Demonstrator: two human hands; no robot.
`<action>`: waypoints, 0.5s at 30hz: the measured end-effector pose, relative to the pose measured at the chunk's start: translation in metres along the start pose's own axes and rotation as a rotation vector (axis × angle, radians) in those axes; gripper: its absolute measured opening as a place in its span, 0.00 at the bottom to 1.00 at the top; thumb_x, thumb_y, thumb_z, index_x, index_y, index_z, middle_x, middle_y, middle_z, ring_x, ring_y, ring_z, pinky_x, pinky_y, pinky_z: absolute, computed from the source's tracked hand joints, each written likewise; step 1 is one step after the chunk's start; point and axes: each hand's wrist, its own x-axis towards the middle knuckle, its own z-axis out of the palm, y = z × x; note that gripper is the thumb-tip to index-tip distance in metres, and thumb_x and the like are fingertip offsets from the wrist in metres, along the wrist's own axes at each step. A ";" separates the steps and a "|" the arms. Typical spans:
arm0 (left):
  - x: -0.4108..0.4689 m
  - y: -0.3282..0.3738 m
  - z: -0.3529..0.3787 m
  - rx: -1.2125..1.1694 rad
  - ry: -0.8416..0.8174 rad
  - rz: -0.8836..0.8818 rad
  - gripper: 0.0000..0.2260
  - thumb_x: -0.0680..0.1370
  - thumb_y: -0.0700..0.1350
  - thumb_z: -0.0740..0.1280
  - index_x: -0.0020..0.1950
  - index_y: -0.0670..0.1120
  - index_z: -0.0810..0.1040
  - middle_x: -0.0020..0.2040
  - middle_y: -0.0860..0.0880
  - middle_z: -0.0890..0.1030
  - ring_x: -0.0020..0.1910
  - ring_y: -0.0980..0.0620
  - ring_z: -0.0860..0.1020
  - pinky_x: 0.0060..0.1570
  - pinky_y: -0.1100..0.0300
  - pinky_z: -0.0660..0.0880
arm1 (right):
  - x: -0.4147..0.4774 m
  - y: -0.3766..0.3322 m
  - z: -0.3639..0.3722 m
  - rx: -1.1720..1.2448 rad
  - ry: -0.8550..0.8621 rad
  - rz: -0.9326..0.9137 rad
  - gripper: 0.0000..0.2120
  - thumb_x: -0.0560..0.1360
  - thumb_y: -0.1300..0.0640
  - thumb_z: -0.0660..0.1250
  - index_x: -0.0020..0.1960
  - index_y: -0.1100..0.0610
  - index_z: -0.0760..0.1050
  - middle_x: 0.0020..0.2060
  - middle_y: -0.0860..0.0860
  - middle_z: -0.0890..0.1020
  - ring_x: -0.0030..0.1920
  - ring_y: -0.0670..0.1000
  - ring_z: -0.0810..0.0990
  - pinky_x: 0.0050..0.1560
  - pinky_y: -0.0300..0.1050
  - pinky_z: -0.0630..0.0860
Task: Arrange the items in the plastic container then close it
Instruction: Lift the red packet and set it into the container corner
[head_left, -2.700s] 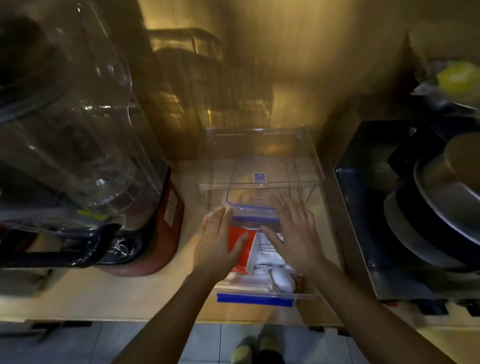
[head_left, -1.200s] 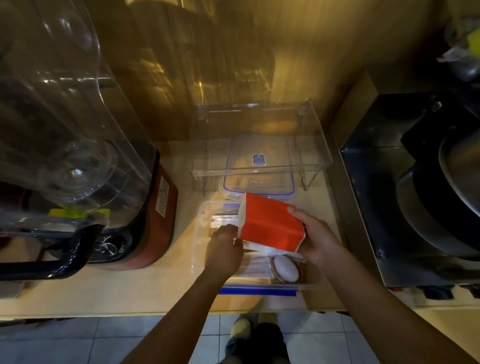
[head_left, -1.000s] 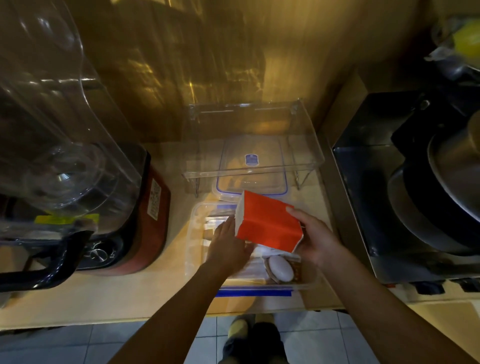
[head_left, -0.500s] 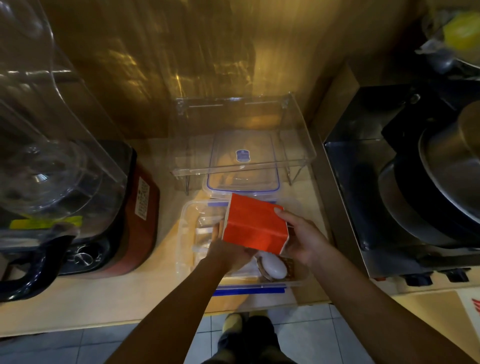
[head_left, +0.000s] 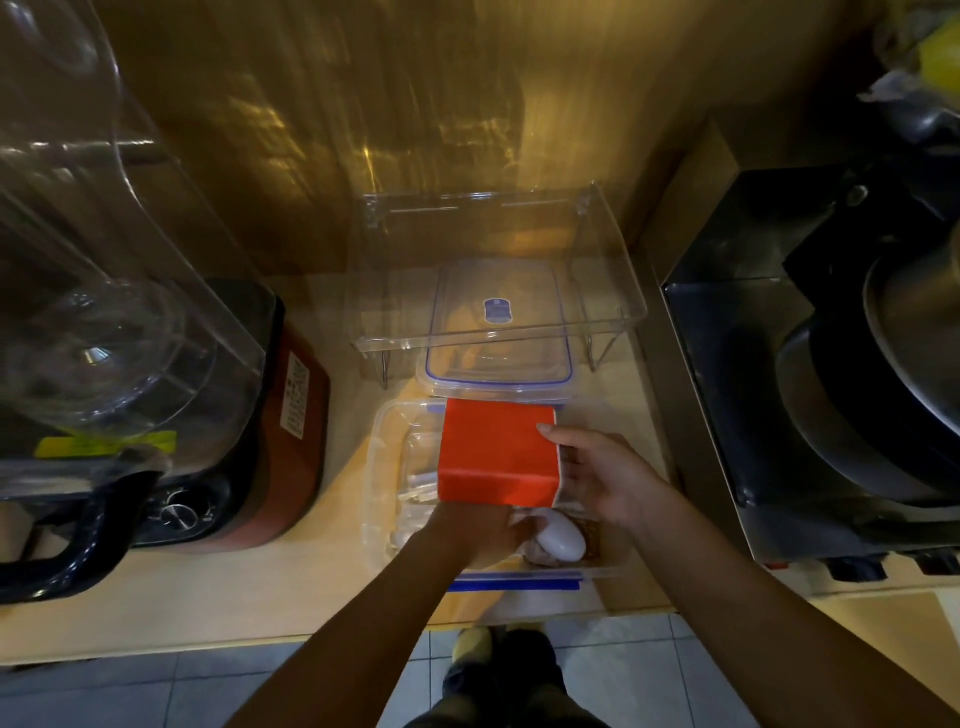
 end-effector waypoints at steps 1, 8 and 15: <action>-0.001 -0.001 -0.001 0.034 -0.009 -0.009 0.08 0.76 0.56 0.63 0.53 0.55 0.72 0.42 0.57 0.74 0.46 0.55 0.75 0.50 0.60 0.74 | 0.001 -0.001 0.000 -0.046 -0.019 0.015 0.16 0.68 0.55 0.73 0.54 0.58 0.77 0.45 0.56 0.86 0.45 0.55 0.85 0.41 0.48 0.79; -0.005 -0.002 -0.003 0.080 0.026 0.000 0.12 0.76 0.58 0.62 0.51 0.51 0.74 0.43 0.54 0.79 0.46 0.55 0.78 0.51 0.58 0.77 | 0.010 -0.005 0.000 -0.117 -0.023 -0.022 0.17 0.64 0.53 0.76 0.50 0.57 0.79 0.39 0.51 0.87 0.39 0.49 0.86 0.41 0.43 0.77; -0.005 0.003 0.001 0.178 -0.051 -0.042 0.06 0.77 0.54 0.62 0.44 0.53 0.73 0.36 0.59 0.71 0.38 0.60 0.72 0.43 0.70 0.68 | 0.012 0.000 0.015 -0.092 0.046 -0.077 0.12 0.67 0.57 0.74 0.49 0.58 0.79 0.40 0.53 0.87 0.37 0.49 0.86 0.31 0.41 0.80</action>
